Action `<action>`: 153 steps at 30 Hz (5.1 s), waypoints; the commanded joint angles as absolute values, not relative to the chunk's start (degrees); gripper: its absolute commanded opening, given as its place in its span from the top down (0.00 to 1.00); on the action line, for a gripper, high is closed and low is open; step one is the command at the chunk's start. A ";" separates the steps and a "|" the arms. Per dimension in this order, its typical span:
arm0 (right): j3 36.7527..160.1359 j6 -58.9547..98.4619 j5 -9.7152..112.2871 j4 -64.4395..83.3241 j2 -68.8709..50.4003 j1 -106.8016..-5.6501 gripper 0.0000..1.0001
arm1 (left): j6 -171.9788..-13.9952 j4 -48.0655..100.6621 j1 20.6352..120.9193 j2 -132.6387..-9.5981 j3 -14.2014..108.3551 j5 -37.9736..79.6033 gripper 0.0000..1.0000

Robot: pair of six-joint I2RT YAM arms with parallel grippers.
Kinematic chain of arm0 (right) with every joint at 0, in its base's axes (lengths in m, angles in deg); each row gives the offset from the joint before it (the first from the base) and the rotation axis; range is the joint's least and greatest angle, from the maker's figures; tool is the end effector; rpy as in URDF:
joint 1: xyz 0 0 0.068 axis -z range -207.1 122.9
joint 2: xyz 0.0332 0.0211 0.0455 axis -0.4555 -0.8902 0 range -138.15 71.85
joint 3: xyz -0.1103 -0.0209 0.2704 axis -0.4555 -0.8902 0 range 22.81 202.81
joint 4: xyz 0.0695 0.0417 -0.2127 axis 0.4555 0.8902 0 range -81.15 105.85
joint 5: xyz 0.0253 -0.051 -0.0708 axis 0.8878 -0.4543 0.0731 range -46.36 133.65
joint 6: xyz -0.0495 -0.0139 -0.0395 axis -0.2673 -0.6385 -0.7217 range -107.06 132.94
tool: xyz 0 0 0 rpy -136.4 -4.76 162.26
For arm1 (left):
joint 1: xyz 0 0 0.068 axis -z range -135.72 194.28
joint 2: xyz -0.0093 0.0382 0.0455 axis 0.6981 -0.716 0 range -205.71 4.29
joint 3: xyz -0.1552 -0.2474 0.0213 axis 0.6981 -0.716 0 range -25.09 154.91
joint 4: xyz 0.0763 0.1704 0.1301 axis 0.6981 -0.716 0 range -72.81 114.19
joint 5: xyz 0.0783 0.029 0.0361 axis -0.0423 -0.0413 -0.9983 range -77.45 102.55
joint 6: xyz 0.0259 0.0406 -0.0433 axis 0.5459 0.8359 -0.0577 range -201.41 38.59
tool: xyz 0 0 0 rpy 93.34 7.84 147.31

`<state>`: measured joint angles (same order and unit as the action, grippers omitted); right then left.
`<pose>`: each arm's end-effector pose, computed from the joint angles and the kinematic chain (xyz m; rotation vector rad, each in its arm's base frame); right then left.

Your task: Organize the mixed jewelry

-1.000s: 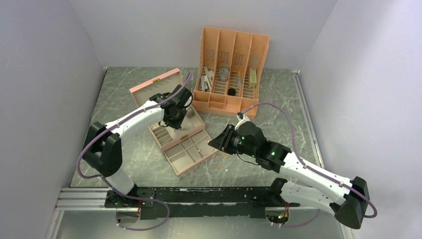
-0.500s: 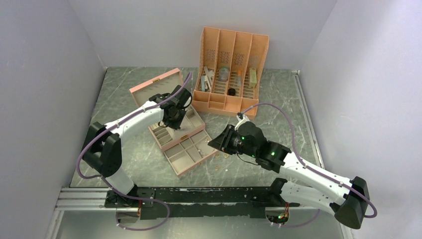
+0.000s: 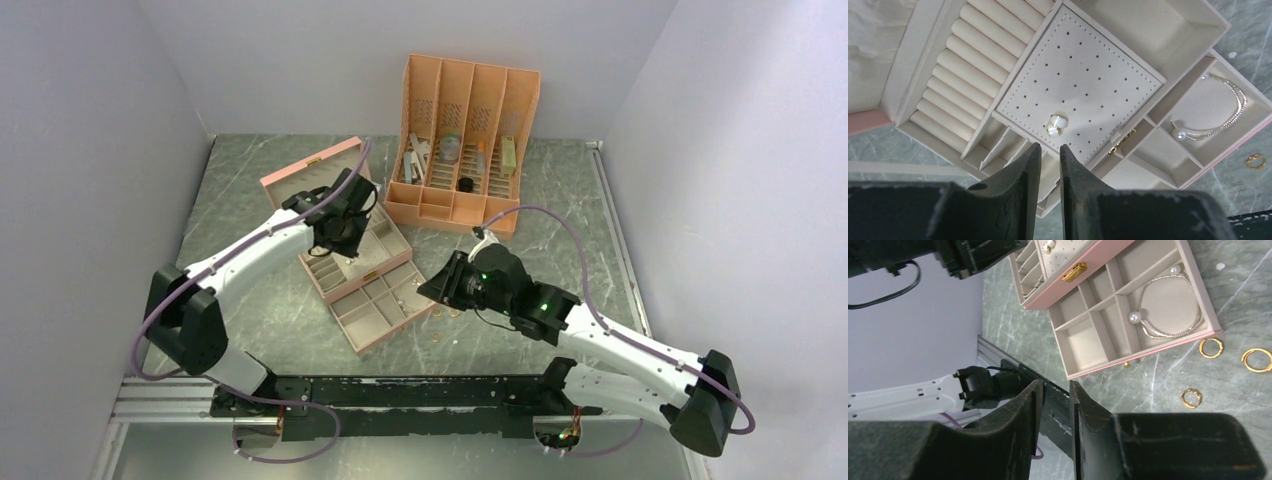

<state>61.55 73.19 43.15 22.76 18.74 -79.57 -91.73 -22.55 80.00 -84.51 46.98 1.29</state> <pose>0.1074 0.1390 0.2884 0.1614 2.2876 1.1354 0.2381 -0.1592 0.2849 0.5207 2.5895 -0.0038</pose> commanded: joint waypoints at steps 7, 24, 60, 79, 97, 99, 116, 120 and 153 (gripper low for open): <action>65.25 62.02 42.38 22.85 12.59 -79.29 0.69 | -92.80 -17.66 80.13 -74.11 41.00 2.51 0.70; 63.08 55.68 23.15 37.18 11.46 -79.31 0.69 | -93.66 -6.05 80.14 -48.72 29.07 14.15 0.49; 56.69 70.09 21.74 28.62 -4.37 -77.66 0.70 | -96.09 0.20 80.14 -33.89 19.69 17.58 0.03; 56.29 69.46 22.14 29.21 -6.05 -77.64 0.92 | -98.17 0.20 80.14 -35.49 19.15 18.30 0.03; 58.99 66.00 25.15 35.27 8.43 -78.13 1.00 | -105.97 4.59 80.14 -38.90 15.34 34.83 0.11; 60.12 65.67 25.68 35.51 10.36 -78.58 1.00 | -107.32 5.46 80.20 -39.75 15.25 37.24 0.12; 72.91 63.13 20.98 33.32 8.80 -90.47 1.00 | -122.67 13.57 80.40 -46.76 11.38 46.12 0.23; 74.75 63.41 18.33 32.84 7.14 -93.89 1.00 | -126.85 15.11 80.40 -46.89 9.90 45.50 0.31; 81.96 64.42 6.81 34.86 -0.74 -104.36 1.00 | -137.83 23.75 80.49 -45.72 3.82 47.96 0.95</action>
